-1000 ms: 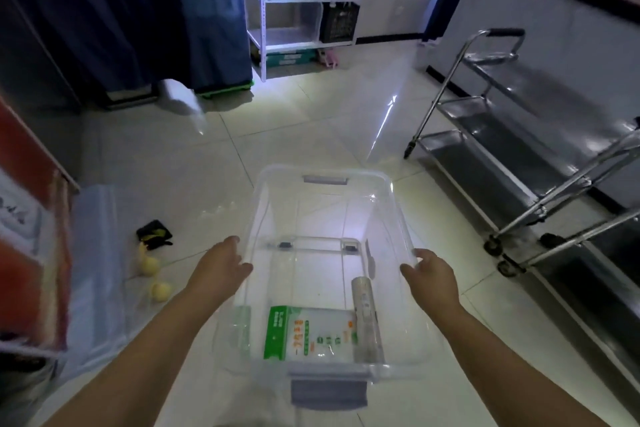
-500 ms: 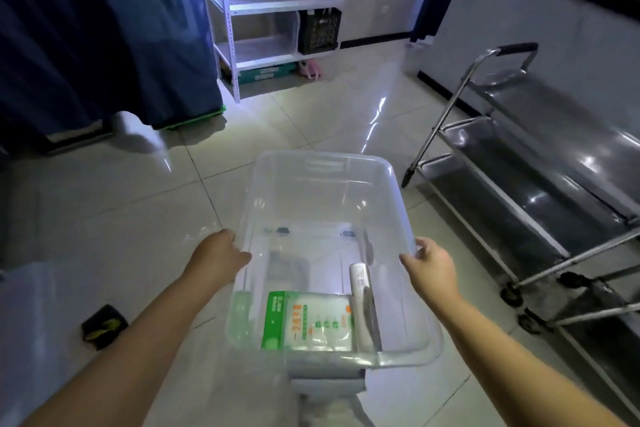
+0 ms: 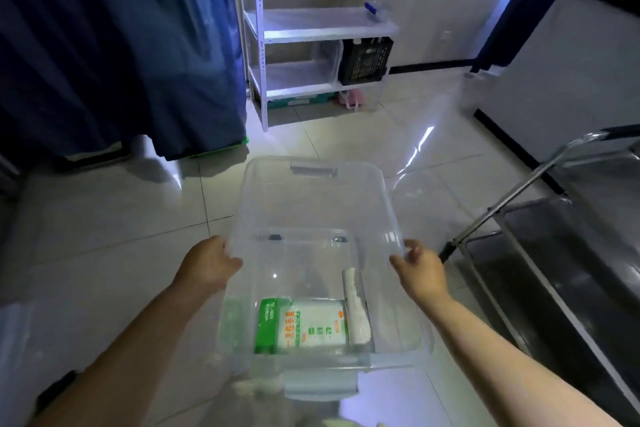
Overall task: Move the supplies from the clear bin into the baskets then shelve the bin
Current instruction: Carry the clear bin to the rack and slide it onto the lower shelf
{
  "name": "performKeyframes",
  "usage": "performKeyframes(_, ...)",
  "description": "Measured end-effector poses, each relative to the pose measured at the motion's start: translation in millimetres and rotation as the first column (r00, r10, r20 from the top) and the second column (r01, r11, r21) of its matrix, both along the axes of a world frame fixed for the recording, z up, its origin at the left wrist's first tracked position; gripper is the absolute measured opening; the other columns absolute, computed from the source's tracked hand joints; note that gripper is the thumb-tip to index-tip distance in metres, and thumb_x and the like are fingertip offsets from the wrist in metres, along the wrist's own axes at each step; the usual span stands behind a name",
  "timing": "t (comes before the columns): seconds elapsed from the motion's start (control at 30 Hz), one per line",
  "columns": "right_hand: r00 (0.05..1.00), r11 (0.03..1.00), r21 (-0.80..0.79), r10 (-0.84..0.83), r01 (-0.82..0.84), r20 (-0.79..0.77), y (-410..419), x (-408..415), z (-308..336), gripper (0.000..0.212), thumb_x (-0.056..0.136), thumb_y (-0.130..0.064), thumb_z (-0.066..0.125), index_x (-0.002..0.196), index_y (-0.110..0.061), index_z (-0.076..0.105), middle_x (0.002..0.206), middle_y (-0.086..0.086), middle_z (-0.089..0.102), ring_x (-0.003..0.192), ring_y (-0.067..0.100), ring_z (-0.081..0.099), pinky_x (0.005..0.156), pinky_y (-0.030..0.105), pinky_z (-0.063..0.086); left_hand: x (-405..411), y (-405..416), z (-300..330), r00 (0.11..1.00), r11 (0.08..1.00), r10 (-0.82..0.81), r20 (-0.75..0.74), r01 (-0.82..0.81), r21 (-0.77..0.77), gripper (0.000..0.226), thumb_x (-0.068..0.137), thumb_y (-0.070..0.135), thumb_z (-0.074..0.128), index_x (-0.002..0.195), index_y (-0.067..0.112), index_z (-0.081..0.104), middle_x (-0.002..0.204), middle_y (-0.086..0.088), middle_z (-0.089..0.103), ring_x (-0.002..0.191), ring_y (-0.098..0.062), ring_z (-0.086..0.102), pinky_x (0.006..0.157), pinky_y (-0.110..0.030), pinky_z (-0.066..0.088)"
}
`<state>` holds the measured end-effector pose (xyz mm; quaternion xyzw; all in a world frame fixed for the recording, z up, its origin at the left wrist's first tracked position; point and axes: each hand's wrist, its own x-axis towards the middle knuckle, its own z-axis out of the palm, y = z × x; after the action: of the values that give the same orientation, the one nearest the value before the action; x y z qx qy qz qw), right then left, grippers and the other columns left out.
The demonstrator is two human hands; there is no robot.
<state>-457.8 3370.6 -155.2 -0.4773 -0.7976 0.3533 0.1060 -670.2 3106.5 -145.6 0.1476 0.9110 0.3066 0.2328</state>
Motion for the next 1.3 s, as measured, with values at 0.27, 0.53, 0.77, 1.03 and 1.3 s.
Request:
performKeyframes(0.27, 0.997, 1.000, -0.016, 0.019, -0.018, 0.074, 144, -178, -18, 0.042, 0.085, -0.020, 0.063, 0.123, -0.008, 0.053, 0.098, 0.015, 0.066, 0.072, 0.017, 0.055, 0.065, 0.022, 0.040, -176, 144, -24, 0.998, 1.000, 0.011, 0.063, -0.013, 0.025, 0.012, 0.073, 0.017, 0.062, 0.082, 0.010, 0.058, 0.078, -0.010, 0.063, 0.068, -0.026, 0.063, 0.063, -0.039, 0.058)
performKeyframes(0.53, 0.993, 0.997, 0.047, -0.064, 0.060, 0.103, 280, -333, -1, 0.038, 0.083, -0.021, 0.064, 0.119, -0.009, 0.057, 0.086, 0.006, 0.064, 0.063, 0.011, 0.057, 0.052, 0.021, 0.041, -351, 301, -8, 0.998, 0.998, -0.054, 0.033, 0.055, -0.030, 0.021, 0.074, 0.017, 0.061, 0.091, 0.005, 0.058, 0.087, -0.015, 0.065, 0.074, -0.031, 0.062, 0.062, -0.030, 0.049)
performKeyframes(0.77, 0.988, 0.998, 0.029, -0.062, 0.059, 0.139, 413, -439, -20, 0.041, 0.084, -0.022, 0.063, 0.122, -0.009, 0.055, 0.101, 0.015, 0.069, 0.084, 0.025, 0.063, 0.072, 0.030, 0.049, -456, 434, -24, 0.997, 0.997, -0.054, 0.056, 0.056, -0.052, 0.034, 0.074, 0.016, 0.061, 0.105, 0.004, 0.057, 0.093, -0.019, 0.064, 0.078, -0.034, 0.064, 0.066, -0.035, 0.055)
performKeyframes(1.03, 0.990, 0.999, -0.030, 0.048, -0.044, 0.135, 571, -583, -31, 0.044, 0.084, -0.025, 0.063, 0.124, -0.011, 0.053, 0.109, 0.012, 0.067, 0.076, 0.018, 0.054, 0.069, 0.025, 0.041, -556, 566, -30, 0.994, 0.993, 0.084, 0.066, -0.078, -0.085, 0.014, 0.077, 0.011, 0.062, 0.085, 0.002, 0.055, 0.068, -0.011, 0.060, 0.054, -0.030, 0.062, 0.051, -0.029, 0.048)
performKeyframes(1.3, 0.954, 0.977, -0.042, 0.215, -0.211, 0.209, 678, -728, -59, 0.046, 0.081, -0.023, 0.062, 0.124, -0.011, 0.052, 0.092, 0.005, 0.061, 0.076, 0.018, 0.054, 0.068, 0.023, 0.038, -666, 647, -59, 0.973, 0.970, 0.197, 0.118, -0.175, -0.170, 0.019, 0.081, 0.014, 0.060, 0.092, 0.001, 0.052, 0.075, -0.013, 0.063, 0.060, -0.028, 0.061, 0.051, -0.028, 0.047)
